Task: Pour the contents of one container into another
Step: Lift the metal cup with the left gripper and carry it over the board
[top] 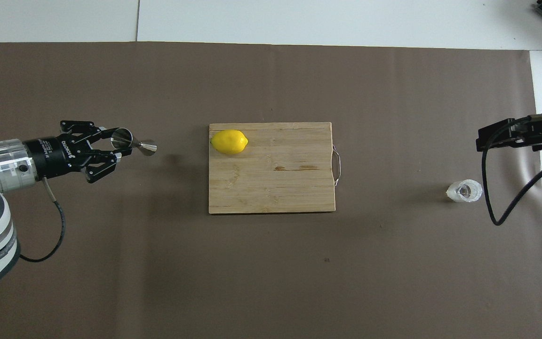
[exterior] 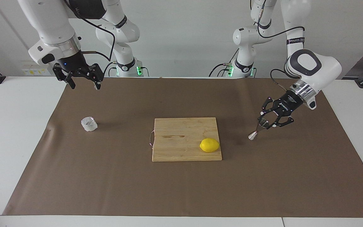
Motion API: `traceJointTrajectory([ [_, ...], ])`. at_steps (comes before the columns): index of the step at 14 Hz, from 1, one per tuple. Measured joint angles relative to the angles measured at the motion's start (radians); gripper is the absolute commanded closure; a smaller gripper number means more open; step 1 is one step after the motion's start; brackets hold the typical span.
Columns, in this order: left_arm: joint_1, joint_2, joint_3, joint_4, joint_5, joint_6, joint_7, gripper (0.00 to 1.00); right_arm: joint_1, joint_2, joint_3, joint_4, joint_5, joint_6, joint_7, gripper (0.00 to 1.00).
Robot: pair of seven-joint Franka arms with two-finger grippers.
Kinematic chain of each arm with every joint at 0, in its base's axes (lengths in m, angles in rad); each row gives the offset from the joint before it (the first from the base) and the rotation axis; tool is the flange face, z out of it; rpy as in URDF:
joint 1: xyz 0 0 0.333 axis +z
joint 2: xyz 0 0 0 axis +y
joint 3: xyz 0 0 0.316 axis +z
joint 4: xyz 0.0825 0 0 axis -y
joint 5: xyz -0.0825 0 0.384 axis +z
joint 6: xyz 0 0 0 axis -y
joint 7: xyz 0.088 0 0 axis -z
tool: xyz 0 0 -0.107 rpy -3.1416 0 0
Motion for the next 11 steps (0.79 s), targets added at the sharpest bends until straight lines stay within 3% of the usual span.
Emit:
traceJointTrajectory([
  [5, -0.161, 0.0, -0.005, 0.023, -0.095, 0.043, -0.005, 1.0, 0.0, 0.0, 0.0, 0.0, 0.0, 0.0, 0.0, 0.0],
  [11, -0.415, 0.011, -0.007, 0.022, -0.258, 0.308, -0.022, 1.0, 0.0, 0.0, 0.0, 0.0, 0.0, 0.0, 0.0, 0.0],
])
